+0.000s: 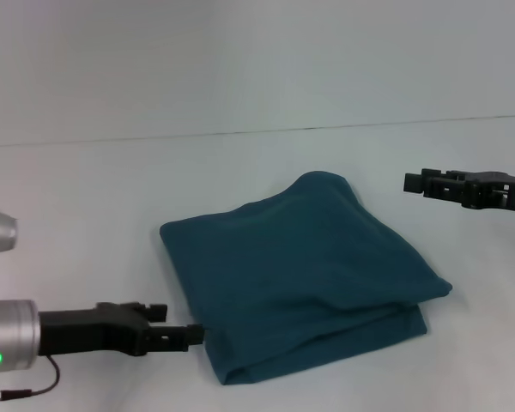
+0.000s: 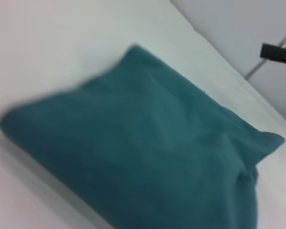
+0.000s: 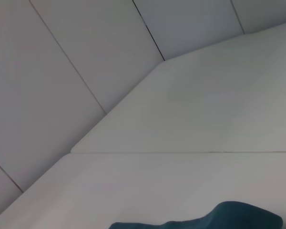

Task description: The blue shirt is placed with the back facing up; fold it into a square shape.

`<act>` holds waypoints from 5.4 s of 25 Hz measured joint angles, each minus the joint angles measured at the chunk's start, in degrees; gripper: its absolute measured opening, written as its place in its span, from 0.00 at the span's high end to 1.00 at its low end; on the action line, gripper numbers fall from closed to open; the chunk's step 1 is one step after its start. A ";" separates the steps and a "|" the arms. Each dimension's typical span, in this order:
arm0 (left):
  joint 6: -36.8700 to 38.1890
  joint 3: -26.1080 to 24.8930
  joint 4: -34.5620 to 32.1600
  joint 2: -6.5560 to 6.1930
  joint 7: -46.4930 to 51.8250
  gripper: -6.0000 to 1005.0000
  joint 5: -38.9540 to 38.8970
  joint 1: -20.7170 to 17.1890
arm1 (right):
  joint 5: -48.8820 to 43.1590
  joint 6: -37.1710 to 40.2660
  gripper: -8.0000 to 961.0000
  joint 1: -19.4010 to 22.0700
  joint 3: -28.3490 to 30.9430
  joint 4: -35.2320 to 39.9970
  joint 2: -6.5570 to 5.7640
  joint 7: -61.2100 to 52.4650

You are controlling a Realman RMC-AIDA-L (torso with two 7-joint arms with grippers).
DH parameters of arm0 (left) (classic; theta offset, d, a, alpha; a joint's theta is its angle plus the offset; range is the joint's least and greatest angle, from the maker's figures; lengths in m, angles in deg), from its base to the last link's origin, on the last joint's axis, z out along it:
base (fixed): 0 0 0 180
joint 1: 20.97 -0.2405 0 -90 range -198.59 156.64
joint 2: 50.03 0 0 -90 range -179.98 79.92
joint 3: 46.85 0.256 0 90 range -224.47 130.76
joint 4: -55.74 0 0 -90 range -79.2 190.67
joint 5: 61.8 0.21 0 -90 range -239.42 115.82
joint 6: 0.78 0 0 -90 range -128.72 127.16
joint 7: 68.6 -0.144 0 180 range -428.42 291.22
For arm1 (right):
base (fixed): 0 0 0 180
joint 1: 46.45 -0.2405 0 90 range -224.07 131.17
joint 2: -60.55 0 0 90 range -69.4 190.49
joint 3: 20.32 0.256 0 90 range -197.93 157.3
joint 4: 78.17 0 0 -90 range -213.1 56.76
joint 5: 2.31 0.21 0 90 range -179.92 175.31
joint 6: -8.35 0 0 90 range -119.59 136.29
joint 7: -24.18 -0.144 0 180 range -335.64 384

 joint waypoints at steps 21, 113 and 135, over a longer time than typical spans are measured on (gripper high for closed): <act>-0.93 -2.53 12.72 0.75 -46.08 0.06 -16.58 -4.22 | 2.40 -1.90 0.41 -0.91 0.54 0.00 0.54 0.00; -4.93 3.50 24.96 0.85 -70.11 0.73 -21.39 -4.18 | 2.90 -3.82 0.42 -3.12 0.58 0.00 0.58 -0.79; -3.14 3.73 23.46 0.63 -67.07 0.91 -21.04 -4.61 | 2.96 -3.86 0.42 -2.96 0.44 0.00 0.52 -0.73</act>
